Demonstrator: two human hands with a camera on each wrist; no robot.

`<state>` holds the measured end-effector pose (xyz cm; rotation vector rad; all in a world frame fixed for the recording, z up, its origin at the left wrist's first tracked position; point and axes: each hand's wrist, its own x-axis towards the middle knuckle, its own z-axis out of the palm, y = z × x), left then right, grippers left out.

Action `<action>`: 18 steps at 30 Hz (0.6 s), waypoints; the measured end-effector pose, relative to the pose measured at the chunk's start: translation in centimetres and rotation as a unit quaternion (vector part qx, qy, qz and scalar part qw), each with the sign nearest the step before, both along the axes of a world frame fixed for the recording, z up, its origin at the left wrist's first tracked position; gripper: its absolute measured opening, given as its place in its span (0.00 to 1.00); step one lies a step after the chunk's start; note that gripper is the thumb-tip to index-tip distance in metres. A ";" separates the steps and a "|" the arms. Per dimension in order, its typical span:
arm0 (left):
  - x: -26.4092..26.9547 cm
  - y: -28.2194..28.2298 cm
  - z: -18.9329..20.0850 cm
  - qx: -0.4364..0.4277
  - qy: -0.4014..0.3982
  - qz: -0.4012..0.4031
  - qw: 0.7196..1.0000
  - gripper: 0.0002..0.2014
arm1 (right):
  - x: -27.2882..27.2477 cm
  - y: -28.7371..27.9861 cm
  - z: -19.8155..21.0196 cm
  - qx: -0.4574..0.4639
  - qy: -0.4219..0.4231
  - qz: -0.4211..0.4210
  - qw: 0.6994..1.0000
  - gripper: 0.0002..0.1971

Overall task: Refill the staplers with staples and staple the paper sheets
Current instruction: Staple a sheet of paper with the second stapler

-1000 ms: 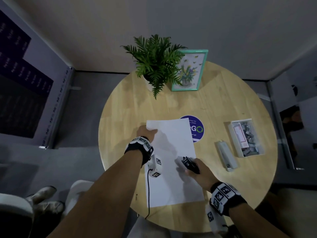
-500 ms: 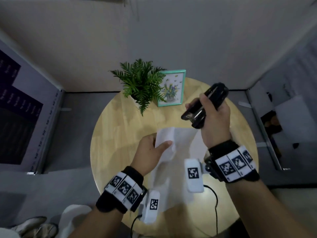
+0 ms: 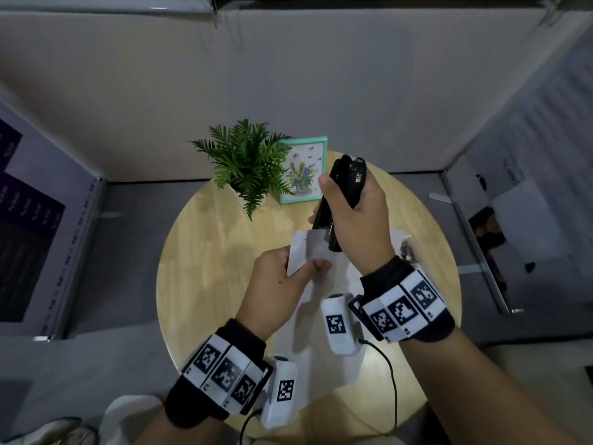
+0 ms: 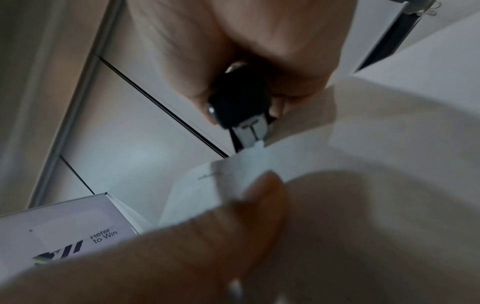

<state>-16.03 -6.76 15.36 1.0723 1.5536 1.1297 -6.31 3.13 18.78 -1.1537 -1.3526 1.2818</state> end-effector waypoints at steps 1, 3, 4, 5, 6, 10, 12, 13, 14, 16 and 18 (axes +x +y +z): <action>0.1 0.0 0.0 0.001 0.001 0.001 1.000 0.11 | -0.1 -0.1 0.0 0.000 0.001 -0.003 1.000 0.15; 0.2 -0.1 0.1 0.003 0.004 0.004 1.000 0.19 | -0.1 -0.1 -0.2 0.002 0.003 -0.014 1.000 0.15; 0.4 -0.2 0.3 0.003 0.006 0.004 1.000 0.22 | -0.2 -0.2 -0.2 0.004 0.006 -0.021 1.000 0.15; 0.5 -0.3 0.3 0.002 0.008 0.004 1.000 0.25 | -0.3 -0.3 -0.2 0.007 0.007 -0.027 1.000 0.15; 0.5 -0.3 0.4 0.001 0.011 0.003 1.000 0.26 | -0.3 -0.3 -0.2 0.011 0.006 -0.035 0.999 0.15; 0.7 -0.3 0.6 0.014 0.013 -0.008 1.000 0.27 | -0.7 -0.5 -0.5 0.026 -0.013 -0.068 0.997 0.12; 0.8 -0.4 0.7 0.017 0.024 -0.007 1.000 0.26 | -0.9 -0.5 -0.6 0.026 -0.012 -0.073 0.997 0.11; 0.8 -0.4 0.6 0.017 0.029 -0.005 0.999 0.26 | -0.9 -0.5 -0.7 0.024 -0.008 -0.072 0.997 0.11; 0.7 -0.5 0.6 0.017 0.036 -0.004 0.999 0.26 | -0.9 -0.4 -0.7 0.021 -0.003 -0.068 0.997 0.12; 0.5 -0.4 0.1 0.020 0.066 -0.006 0.998 0.23 | -0.6 -0.3 -0.7 0.006 0.018 -0.050 0.999 0.14; 0.1 -0.3 -0.4 0.030 0.123 -0.004 0.992 0.23 | -0.1 -0.1 -0.5 -0.013 0.063 -0.040 0.997 0.13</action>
